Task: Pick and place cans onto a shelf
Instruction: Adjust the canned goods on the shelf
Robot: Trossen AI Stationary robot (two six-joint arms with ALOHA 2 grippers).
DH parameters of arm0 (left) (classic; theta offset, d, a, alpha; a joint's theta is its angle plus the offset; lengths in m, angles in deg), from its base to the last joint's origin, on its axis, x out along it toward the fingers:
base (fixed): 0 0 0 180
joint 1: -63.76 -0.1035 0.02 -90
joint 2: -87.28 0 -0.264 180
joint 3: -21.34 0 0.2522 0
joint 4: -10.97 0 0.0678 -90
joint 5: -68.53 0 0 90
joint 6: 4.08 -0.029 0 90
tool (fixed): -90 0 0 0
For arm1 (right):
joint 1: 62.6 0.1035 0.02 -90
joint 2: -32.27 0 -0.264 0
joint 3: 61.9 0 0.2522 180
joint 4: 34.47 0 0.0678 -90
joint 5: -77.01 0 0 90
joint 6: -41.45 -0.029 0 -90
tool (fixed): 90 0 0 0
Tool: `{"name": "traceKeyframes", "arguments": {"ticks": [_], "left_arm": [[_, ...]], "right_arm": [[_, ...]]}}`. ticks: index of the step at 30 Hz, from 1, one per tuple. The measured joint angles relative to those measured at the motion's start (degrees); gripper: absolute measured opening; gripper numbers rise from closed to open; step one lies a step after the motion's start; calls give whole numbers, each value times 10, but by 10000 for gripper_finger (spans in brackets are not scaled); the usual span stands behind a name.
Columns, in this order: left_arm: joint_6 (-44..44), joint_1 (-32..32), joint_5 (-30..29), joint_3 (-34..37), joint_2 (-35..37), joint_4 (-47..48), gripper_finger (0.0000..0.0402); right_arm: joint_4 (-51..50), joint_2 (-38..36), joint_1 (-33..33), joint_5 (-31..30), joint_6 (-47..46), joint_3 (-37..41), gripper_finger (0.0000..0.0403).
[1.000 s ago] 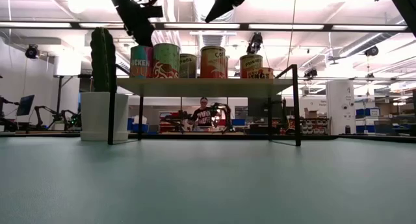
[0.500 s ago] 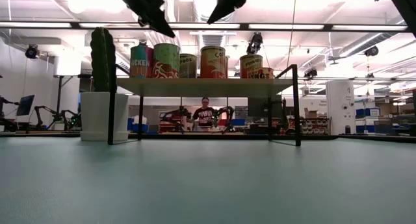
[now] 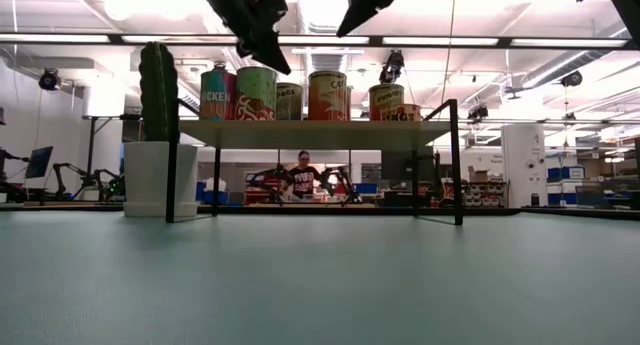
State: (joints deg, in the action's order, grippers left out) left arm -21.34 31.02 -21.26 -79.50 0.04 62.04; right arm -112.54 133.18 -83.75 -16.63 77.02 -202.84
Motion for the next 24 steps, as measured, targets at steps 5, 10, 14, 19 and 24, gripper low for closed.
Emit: {"name": "traceKeyframes", "arguments": {"ticks": [5,10,14,19,24], "left_arm": [[7,2,18,-3,-17,3,0],[18,7,18,-2,-40,8,0],[19,15,18,-3,-51,13,0],[27,28,18,-4,-53,17,0],[33,38,18,-3,-49,22,0]], "right_arm": [[-21,-8,0,2,-11,0,9],[-28,-11,0,6,-11,0,9],[-28,-11,0,6,-11,0,9],[-28,-11,0,6,-11,0,9],[-28,-11,0,6,-11,0,9]]}}
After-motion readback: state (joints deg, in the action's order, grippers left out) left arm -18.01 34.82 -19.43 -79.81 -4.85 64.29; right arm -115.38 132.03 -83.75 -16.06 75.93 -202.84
